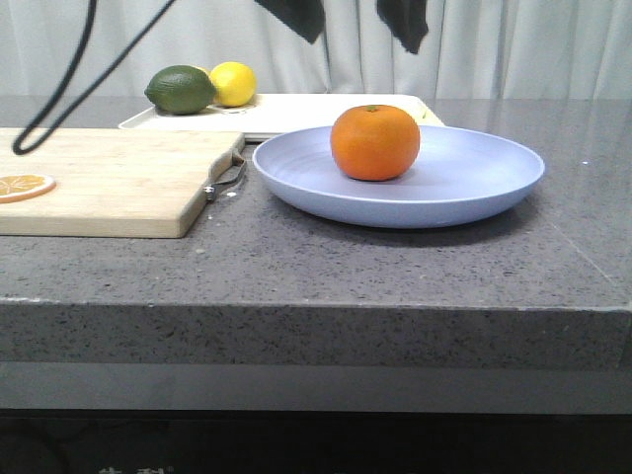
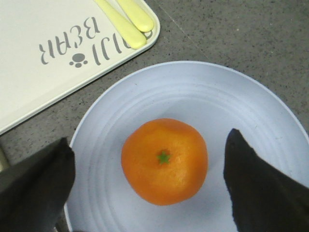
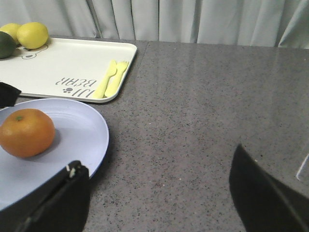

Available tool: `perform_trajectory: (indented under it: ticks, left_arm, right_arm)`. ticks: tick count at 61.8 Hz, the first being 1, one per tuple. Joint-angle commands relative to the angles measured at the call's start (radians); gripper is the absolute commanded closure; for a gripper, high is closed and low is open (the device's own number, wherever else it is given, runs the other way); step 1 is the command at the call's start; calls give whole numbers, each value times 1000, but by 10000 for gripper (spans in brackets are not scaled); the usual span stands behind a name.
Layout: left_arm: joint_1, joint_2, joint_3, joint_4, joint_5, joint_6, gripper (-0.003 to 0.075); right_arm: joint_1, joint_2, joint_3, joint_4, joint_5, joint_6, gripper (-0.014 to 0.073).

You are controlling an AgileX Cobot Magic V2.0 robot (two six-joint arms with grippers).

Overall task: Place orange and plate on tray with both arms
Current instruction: 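Open the left gripper and withdraw it back over the cutting board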

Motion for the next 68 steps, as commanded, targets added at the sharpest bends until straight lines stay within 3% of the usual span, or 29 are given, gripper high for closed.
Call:
perform_trajectory:
  ticks: [1,16,18,38,68]
  left_arm:
    - [-3,-78,-32,14,-11,6,234]
    - [11,-95,-32,13,44,6,704]
    - [11,-95,-32,13,53,6,737]
    - [121,-166,45,11,97,-25,738]
    - [420,-600,610,-14,-95,-77,738]
  right_arm:
    - [-3,3,-38,3,-83,-10,-9]
    - [-3,3,-38,3,-83,-10,-9]
    - [-3,3,-38,3,-83,-10,-9]
    - [-3,3,-38,3,-83,-10,-9]
    - [-3,4,-38,3,-83,-10,-9]
